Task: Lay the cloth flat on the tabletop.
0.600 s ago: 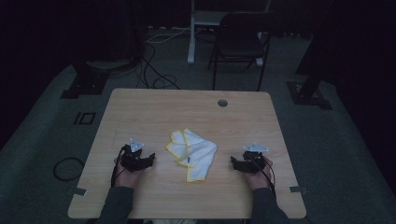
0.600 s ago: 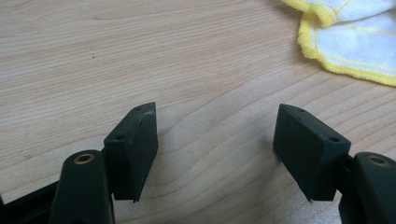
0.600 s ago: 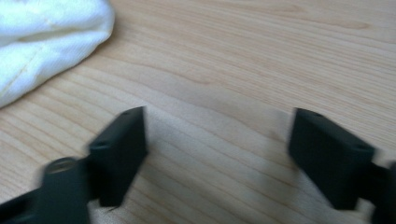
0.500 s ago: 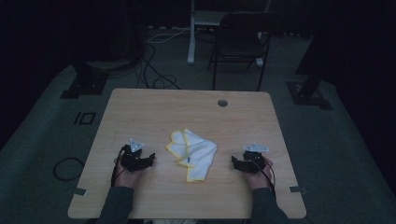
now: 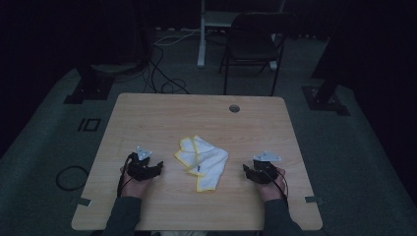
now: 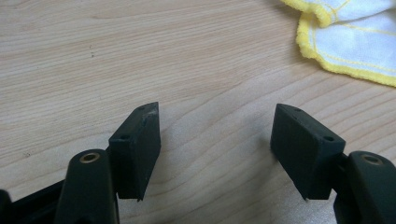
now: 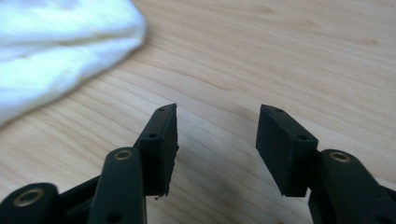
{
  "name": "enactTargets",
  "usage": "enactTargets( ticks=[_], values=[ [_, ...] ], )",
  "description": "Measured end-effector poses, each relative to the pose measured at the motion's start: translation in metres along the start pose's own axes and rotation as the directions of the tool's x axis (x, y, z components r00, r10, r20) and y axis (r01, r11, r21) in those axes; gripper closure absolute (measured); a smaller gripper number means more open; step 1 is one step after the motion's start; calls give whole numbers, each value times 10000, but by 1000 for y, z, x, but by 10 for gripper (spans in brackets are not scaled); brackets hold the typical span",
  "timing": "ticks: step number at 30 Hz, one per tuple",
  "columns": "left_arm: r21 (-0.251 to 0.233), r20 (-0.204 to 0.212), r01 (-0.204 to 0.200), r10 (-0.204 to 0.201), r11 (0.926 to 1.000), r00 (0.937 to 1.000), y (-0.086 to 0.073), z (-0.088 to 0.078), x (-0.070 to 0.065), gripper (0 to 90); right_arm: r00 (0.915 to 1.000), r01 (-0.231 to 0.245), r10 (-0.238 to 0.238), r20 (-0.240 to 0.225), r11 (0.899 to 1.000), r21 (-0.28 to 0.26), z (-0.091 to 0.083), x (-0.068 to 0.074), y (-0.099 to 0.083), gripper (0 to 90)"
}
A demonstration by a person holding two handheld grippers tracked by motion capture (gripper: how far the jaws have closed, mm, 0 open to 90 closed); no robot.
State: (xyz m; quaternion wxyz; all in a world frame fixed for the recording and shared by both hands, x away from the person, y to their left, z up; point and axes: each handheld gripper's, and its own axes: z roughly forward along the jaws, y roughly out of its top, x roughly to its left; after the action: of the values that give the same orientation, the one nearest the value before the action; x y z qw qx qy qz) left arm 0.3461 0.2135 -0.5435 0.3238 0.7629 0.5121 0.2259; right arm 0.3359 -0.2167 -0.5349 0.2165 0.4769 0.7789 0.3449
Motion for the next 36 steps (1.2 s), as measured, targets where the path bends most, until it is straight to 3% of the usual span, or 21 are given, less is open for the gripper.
enactTargets(
  ticks=[8, 15, 28, 36],
  values=[
    [-28, 155, -153, 153, 9999, 9998, 0, -1, 0, 395, 9974, 630, -643, -336, 9973, -375, -14, 16, 12, 549],
    [11, 207, -114, 114, 9999, 9997, 3, 0, -2, 529, 9945, 823, -857, -597, 9950, -570, -19, 23, 21, 564],
    [-245, 612, -255, 269, 9994, 9978, 14, -1, -12, 546, 9892, 1240, -1304, -672, 9880, -918, -15, 41, 48, 563],
    [-192, 765, -699, 712, 9974, 9945, 29, 11, -29, 581, 9878, 1298, -1384, -714, 9850, -1136, -9, 51, 63, 597]
  ],
)
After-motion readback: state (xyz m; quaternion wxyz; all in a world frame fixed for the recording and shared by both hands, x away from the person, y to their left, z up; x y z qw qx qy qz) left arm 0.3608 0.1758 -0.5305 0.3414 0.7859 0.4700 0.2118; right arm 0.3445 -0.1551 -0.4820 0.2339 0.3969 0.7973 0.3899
